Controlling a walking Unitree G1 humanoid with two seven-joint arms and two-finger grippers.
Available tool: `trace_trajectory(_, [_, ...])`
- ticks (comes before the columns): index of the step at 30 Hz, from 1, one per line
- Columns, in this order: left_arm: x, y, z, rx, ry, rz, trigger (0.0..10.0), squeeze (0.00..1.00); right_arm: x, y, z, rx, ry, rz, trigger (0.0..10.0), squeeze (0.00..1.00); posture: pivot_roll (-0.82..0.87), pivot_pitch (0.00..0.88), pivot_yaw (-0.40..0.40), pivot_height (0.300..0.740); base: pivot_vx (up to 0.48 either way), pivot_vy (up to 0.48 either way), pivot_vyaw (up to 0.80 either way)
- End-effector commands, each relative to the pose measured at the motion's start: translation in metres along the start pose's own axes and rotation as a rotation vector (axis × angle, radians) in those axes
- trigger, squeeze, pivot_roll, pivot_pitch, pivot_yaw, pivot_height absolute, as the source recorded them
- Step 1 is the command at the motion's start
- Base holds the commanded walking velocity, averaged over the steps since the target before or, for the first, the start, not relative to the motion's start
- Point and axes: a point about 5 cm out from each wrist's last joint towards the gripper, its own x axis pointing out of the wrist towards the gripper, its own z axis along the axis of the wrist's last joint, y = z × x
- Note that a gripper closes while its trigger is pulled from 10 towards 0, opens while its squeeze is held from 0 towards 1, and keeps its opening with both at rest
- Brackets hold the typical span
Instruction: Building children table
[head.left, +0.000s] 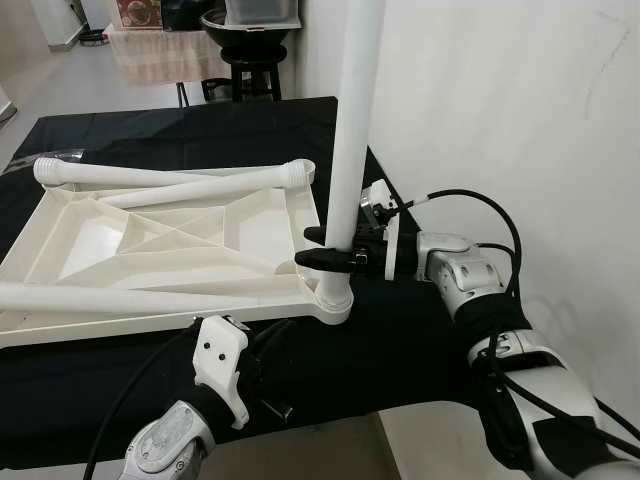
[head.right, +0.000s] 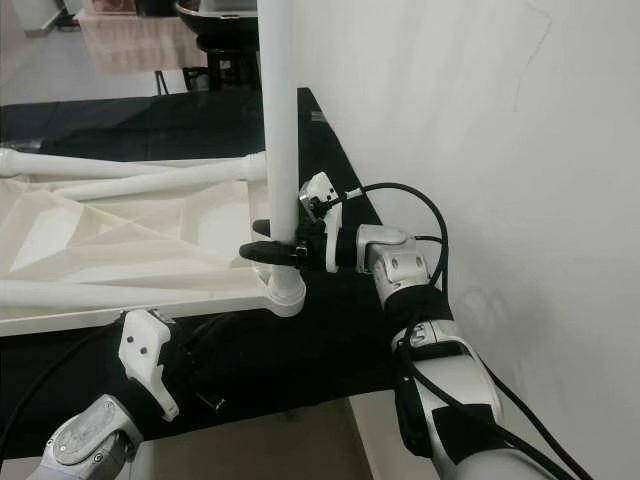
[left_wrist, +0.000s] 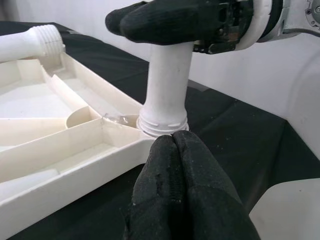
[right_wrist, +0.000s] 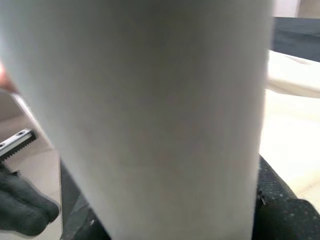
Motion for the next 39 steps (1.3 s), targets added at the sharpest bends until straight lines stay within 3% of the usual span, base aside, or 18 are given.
trace_trajectory(1, [-0.001, -0.001, -0.001, -0.010, 0.003, 0.002, 10.0, 0.00, 0.002, 0.001, -0.004, 0.027, 0.012, 0.027, 0.0, 0.00, 0.02, 0.053, -0.057, 0.740, 0.000, 0.000, 0.00])
trace_trajectory(8, [-0.002, -0.002, -0.003, -0.012, 0.007, 0.000, 10.0, 0.00, -0.010, -0.008, -0.011, -0.008, 0.002, -0.093, 0.0, 0.00, 0.02, 0.050, -0.063, 0.740, 0.000, 0.000, 0.00])
trace_trajectory(10, [-0.003, -0.001, -0.004, -0.012, 0.010, 0.001, 10.0, 0.00, -0.012, -0.011, -0.019, 0.010, -0.019, -0.328, 0.0, 0.00, 0.02, 0.047, -0.076, 0.740, 0.000, 0.000, 0.00])
trace_trajectory(12, [-0.004, 0.001, -0.004, -0.012, 0.011, 0.004, 10.0, 0.00, -0.003, -0.003, -0.039, 0.109, -0.060, -0.806, 0.0, 0.00, 0.00, 0.061, -0.059, 0.740, 0.000, 0.000, 0.00])
trace_trajectory(14, [-0.004, 0.001, -0.004, -0.012, 0.011, 0.004, 10.0, 0.00, -0.003, -0.003, -0.039, 0.109, -0.060, -0.806, 0.0, 0.00, 0.00, 0.061, -0.059, 0.740, 0.000, 0.000, 0.00])
trace_trajectory(15, [-0.004, 0.001, -0.004, -0.014, 0.011, 0.001, 10.0, 0.00, 0.010, 0.020, -0.051, 0.146, -0.058, -0.810, 0.0, 0.00, 0.01, 0.067, -0.061, 0.740, 0.000, 0.000, 0.00])
trace_trajectory(16, [-0.005, 0.001, -0.004, -0.015, 0.012, 0.000, 10.0, 0.00, 0.020, 0.032, -0.046, 0.104, -0.061, -0.755, 0.0, 0.00, -0.01, 0.053, -0.049, 0.740, 0.000, 0.000, 0.00])
trace_trajectory(18, [-0.005, 0.001, -0.004, -0.016, 0.013, -0.002, 10.0, 0.00, 0.027, 0.040, -0.042, 0.062, -0.061, -0.679, 0.0, 0.00, -0.01, 0.052, -0.048, 0.740, 0.000, 0.000, 0.00])
trace_trajectory(24, [-0.003, 0.001, -0.004, -0.016, 0.008, 0.008, 10.0, 0.00, 0.032, 0.035, -0.044, 0.025, -0.027, -0.618, 0.0, 0.00, 0.01, 0.056, -0.067, 0.740, 0.000, 0.000, 0.00])
trace_trajectory(25, [-0.003, 0.001, -0.004, -0.017, 0.004, 0.018, 10.0, 0.00, 0.033, 0.034, -0.044, 0.021, -0.024, -0.619, 10.0, 0.00, 0.01, 0.055, -0.069, 0.740, 0.000, 0.000, 0.00])
trace_trajectory(28, [-0.003, 0.002, -0.004, -0.017, 0.002, 0.025, 10.0, 0.00, 0.035, 0.034, -0.041, 0.016, -0.035, -0.604, 10.0, 0.00, 0.01, 0.054, -0.066, 0.740, 0.000, 0.000, 0.00])
trace_trajectory(29, [-0.003, 0.002, -0.004, -0.017, 0.003, 0.018, 10.0, 0.00, 0.036, 0.038, -0.038, 0.007, -0.036, -0.587, 10.0, 0.27, 0.00, 0.054, -0.060, 0.740, 0.000, 0.000, 0.00])
trace_trajectory(30, [-0.003, 0.001, -0.003, -0.017, 0.004, 0.011, 10.0, 0.00, 0.037, 0.043, -0.034, 0.001, -0.038, -0.540, 10.0, 1.00, 0.00, 0.054, -0.059, 0.740, 0.000, 0.000, 0.00])
trace_trajectory(32, [-0.002, 0.001, -0.003, -0.017, 0.004, 0.006, 10.0, 0.00, 0.037, 0.046, -0.030, -0.012, -0.043, -0.496, 10.0, 1.00, 0.00, 0.054, -0.059, 0.740, 0.000, 0.000, 0.00])
trace_trajectory(35, [0.000, 0.001, -0.002, -0.018, 0.000, 0.002, 10.0, 0.00, 0.033, 0.047, -0.015, -0.118, -0.033, -0.260, 10.0, 1.00, 0.00, 0.049, -0.054, 0.740, 0.000, 0.000, 0.00])
trace_trajectory(37, [0.001, 0.001, -0.001, -0.018, -0.001, 0.003, 10.0, 0.00, 0.032, 0.046, -0.012, -0.136, -0.028, -0.219, 10.0, 1.00, 0.00, 0.049, -0.054, 0.740, 0.000, 0.000, 0.00])
trace_trajectory(38, [0.001, 0.001, -0.001, -0.018, -0.001, 0.004, 10.0, 0.00, 0.031, 0.043, -0.008, -0.126, -0.040, -0.155, 10.0, 0.00, 0.00, 0.049, -0.054, 0.740, 0.000, 0.000, 0.00])
trace_trajectory(39, [0.001, 0.001, -0.001, -0.018, -0.002, 0.004, 10.0, 0.00, 0.031, 0.040, -0.005, -0.117, -0.053, -0.113, 10.0, 0.00, 0.00, 0.049, -0.054, 0.740, 0.000, 0.000, 0.00])
